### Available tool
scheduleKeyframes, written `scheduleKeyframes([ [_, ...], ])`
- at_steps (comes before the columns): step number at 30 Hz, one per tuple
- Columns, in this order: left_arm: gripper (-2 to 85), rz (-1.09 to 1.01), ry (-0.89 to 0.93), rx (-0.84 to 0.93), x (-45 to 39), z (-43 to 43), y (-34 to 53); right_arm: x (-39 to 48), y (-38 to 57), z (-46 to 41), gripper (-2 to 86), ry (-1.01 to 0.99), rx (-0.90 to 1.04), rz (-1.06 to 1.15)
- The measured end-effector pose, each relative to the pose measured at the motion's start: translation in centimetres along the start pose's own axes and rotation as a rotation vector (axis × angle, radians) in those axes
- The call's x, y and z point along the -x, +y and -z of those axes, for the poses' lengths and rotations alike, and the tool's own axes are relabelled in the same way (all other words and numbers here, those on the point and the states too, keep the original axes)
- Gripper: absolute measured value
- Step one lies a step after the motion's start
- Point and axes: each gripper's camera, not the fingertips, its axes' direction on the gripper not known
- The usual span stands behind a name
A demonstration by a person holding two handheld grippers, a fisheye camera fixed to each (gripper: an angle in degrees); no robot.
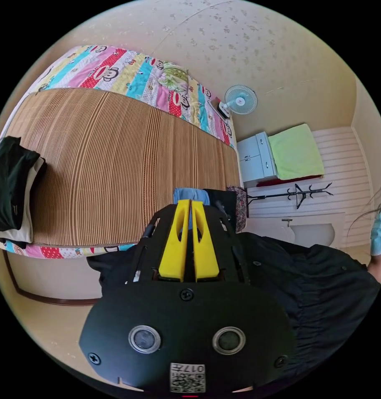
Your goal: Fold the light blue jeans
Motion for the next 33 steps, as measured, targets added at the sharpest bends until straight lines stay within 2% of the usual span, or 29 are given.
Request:
scheduleKeyframes([
  [7,-1.0,0.018,0.048,0.007,1.7,-1.5,-1.7,3.3,1.7,-3.0,0.4,0.149,-0.020,0.028],
  [11,-1.0,0.000,0.053,-0.001,2.2,-1.7,-2.3,3.4,2.9,-4.5,0.4,0.132,-0.054,-0.004],
  [15,-1.0,0.003,0.057,-0.011,3.5,-1.7,-2.5,3.5,3.5,-5.4,0.5,0.099,-0.010,0.037],
  [17,-1.0,0.012,0.068,-0.026,4.2,-1.5,-2.4,3.3,4.6,-4.8,0.7,0.071,-0.050,0.029],
  [22,-1.0,0.046,0.071,-0.069,6.4,-0.7,-2.0,1.1,9.6,-3.2,2.8,0.161,-0.303,-0.177],
  [26,-1.0,0.070,0.079,-0.100,8.2,0.0,-1.8,0.4,9.6,-7.6,6.5,0.125,-0.204,-0.184],
  [30,-1.0,0.061,0.077,-0.126,9.5,1.3,-2.0,2.9,13.4,-5.8,10.1,0.210,-0.416,-0.191],
  [33,-1.0,0.041,0.059,-0.153,10.5,2.0,-2.0,2.4,13.3,-7.6,10.6,0.182,-0.400,-0.187],
])
